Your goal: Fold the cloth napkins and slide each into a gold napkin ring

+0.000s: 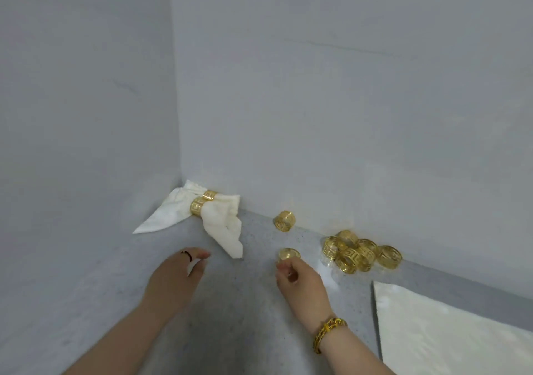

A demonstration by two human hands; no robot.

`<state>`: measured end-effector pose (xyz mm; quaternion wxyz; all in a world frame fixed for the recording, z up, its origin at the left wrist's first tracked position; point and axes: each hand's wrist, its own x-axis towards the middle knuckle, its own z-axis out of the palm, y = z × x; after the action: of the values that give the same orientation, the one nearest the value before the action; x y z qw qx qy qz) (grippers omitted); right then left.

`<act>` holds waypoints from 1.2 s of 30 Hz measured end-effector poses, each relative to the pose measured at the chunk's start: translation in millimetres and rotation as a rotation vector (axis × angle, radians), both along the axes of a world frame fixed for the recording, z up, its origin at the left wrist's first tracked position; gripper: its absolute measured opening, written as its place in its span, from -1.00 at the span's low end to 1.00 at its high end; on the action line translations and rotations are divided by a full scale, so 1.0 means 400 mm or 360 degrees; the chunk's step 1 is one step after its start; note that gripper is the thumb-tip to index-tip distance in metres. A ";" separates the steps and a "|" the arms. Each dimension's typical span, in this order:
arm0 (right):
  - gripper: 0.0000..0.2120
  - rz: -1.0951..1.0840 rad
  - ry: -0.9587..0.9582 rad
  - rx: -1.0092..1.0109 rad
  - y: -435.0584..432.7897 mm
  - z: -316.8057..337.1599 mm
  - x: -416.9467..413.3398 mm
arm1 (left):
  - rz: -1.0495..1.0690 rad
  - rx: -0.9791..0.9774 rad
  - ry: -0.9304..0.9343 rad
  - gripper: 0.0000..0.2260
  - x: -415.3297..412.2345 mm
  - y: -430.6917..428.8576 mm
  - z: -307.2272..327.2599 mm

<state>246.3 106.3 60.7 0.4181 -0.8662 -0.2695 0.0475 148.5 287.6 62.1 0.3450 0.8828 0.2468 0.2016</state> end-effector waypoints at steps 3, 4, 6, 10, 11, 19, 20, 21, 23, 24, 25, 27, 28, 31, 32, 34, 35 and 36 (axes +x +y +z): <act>-0.84 0.0049 -0.0072 -0.0081 -0.185 0.012 -0.063 | -0.0160 -0.0070 0.0062 -0.86 -0.046 -0.171 -0.006; -0.86 0.0059 -0.0103 -0.0117 -0.253 0.015 -0.084 | -0.0215 -0.0107 0.0060 -0.88 -0.061 -0.231 -0.013; -0.81 0.0095 -0.0198 -0.0242 -0.374 0.010 -0.113 | -0.0357 -0.0180 0.0028 -0.82 -0.088 -0.338 -0.034; -0.73 0.0035 -0.0243 -0.0461 -0.581 -0.024 -0.168 | -0.0668 -0.0345 0.0016 -0.69 -0.124 -0.526 -0.072; -0.75 -0.0004 -0.0248 -0.0488 -0.628 -0.039 -0.191 | -0.0762 -0.0399 0.0004 -0.71 -0.135 -0.573 -0.089; -0.67 -0.0091 -0.0345 -0.0462 -0.808 -0.124 -0.327 | -0.1251 -0.0321 0.0006 -0.72 -0.268 -0.747 -0.160; -0.64 -0.0074 -0.0363 -0.0490 -0.829 -0.131 -0.358 | -0.1289 -0.0246 0.0048 -0.64 -0.294 -0.758 -0.163; -0.63 -0.0057 -0.0395 -0.0512 -0.849 -0.140 -0.388 | -0.1320 -0.0188 0.0083 -0.56 -0.321 -0.768 -0.166; -0.59 0.0000 -0.0368 -0.0564 -0.884 -0.147 -0.440 | -0.1339 -0.0123 0.0147 -0.49 -0.369 -0.776 -0.177; -0.57 0.0018 -0.0341 -0.0561 -0.897 -0.148 -0.456 | -0.1355 -0.0090 0.0174 -0.46 -0.380 -0.773 -0.186; -0.54 0.0062 -0.0327 -0.0560 -0.908 -0.150 -0.480 | -0.1360 -0.0056 0.0179 -0.42 -0.399 -0.779 -0.192; -0.43 0.0215 -0.0289 -0.0542 -0.917 -0.152 -0.533 | -0.1325 -0.0028 0.0159 -0.39 -0.422 -0.786 -0.202; -0.35 0.0306 -0.0297 -0.0546 -0.916 -0.155 -0.558 | -0.1292 -0.0036 0.0137 -0.40 -0.426 -0.788 -0.204; -0.18 0.0442 -0.0277 -0.0504 -0.902 -0.165 -0.614 | -0.1198 -0.0101 0.0052 -0.42 -0.423 -0.795 -0.209; -0.14 0.0418 -0.0275 -0.0476 -0.902 -0.172 -0.617 | -0.1181 -0.0126 0.0010 -0.43 -0.421 -0.794 -0.214; -0.14 0.0369 -0.0271 -0.0414 -0.901 -0.177 -0.619 | -0.1117 -0.0126 -0.0030 -0.55 -0.421 -0.798 -0.213; -0.21 0.0347 -0.0270 -0.0382 -0.900 -0.179 -0.619 | -0.1110 -0.0128 -0.0036 -0.69 -0.422 -0.799 -0.213; -0.35 0.0334 -0.0268 -0.0363 -0.898 -0.181 -0.617 | -0.1100 -0.0141 -0.0032 -0.79 -0.421 -0.798 -0.215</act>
<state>-0.4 -252.8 -11.6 0.2858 -0.8761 -0.3853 0.0482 -19.9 -31.7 -24.1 0.4333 0.8964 -0.0617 0.0706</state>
